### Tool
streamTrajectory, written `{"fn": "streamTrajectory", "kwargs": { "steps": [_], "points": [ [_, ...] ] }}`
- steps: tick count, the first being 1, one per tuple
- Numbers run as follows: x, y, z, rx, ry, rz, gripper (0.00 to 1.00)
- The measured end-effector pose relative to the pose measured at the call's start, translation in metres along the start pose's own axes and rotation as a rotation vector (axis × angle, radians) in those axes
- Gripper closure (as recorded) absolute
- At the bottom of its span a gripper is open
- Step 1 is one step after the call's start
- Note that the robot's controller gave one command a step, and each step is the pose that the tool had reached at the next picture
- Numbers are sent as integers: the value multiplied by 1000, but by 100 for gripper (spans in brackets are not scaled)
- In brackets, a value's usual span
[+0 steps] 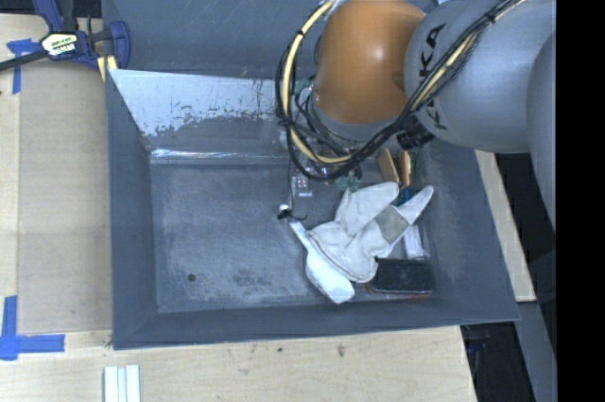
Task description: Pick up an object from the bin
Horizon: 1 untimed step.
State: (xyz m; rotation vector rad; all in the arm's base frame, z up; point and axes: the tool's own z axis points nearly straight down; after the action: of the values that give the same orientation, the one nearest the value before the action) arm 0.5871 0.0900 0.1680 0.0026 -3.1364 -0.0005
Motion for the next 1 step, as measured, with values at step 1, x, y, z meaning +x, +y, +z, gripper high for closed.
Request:
{"fn": "streamTrajectory", "kwargs": {
  "steps": [1],
  "points": [
    [-2, 0, -5, -1, -8, 2, 0]
  ]
}}
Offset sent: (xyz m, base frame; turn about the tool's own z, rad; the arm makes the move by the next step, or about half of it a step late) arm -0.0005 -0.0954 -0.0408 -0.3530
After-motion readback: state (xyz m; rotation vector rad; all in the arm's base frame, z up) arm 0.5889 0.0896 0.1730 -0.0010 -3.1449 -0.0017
